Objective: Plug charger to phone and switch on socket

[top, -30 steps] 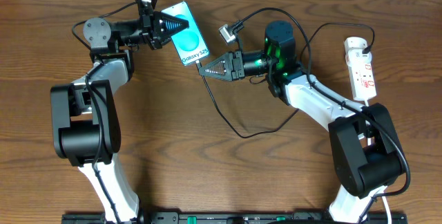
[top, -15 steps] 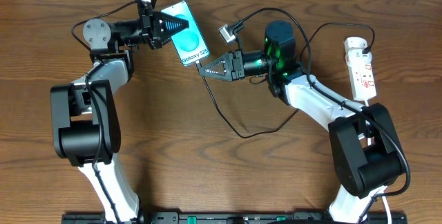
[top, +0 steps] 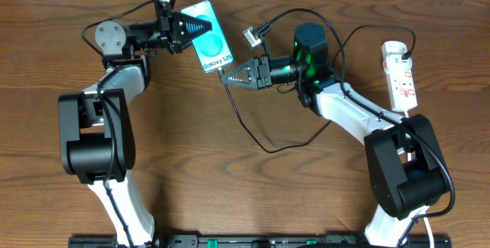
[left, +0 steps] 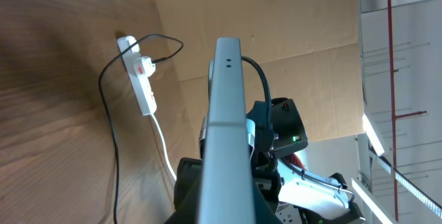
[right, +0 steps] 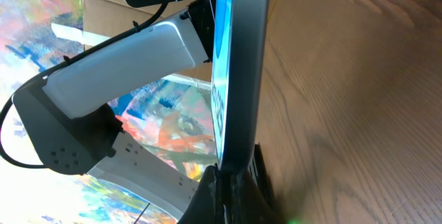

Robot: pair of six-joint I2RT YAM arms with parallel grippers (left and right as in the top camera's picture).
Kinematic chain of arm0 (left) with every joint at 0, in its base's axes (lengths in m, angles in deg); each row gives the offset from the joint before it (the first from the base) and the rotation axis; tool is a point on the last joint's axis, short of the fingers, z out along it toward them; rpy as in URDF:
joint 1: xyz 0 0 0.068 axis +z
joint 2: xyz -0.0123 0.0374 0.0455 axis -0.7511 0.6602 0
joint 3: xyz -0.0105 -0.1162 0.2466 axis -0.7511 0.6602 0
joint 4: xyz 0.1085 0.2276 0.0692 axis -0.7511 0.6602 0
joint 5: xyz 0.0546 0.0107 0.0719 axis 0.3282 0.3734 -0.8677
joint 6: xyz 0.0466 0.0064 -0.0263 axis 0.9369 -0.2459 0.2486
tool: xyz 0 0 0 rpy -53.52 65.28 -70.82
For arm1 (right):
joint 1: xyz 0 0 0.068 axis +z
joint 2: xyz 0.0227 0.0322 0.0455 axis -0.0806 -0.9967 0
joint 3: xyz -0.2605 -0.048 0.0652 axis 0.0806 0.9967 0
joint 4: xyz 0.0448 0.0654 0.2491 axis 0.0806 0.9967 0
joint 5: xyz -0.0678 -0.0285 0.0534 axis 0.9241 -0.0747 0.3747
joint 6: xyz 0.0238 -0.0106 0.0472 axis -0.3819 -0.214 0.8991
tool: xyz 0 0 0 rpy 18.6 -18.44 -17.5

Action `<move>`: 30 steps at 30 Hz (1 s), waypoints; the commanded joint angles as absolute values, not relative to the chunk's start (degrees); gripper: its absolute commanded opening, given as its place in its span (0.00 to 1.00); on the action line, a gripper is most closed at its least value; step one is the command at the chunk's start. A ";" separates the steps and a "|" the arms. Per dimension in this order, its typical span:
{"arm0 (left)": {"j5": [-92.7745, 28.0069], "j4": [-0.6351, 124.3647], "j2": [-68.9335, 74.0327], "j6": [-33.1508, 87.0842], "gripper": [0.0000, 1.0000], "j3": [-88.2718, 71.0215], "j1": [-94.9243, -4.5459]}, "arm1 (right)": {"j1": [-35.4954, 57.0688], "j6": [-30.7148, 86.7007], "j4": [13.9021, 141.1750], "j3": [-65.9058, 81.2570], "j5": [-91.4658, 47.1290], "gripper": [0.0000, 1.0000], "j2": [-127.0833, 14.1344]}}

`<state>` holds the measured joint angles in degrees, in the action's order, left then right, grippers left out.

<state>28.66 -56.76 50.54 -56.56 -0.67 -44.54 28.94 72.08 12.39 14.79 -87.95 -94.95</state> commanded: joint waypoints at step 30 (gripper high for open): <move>30.04 -57.75 49.84 -56.04 0.07 -1.32 -46.29 | 27.43 71.73 11.91 14.66 -83.95 0.09 -94.78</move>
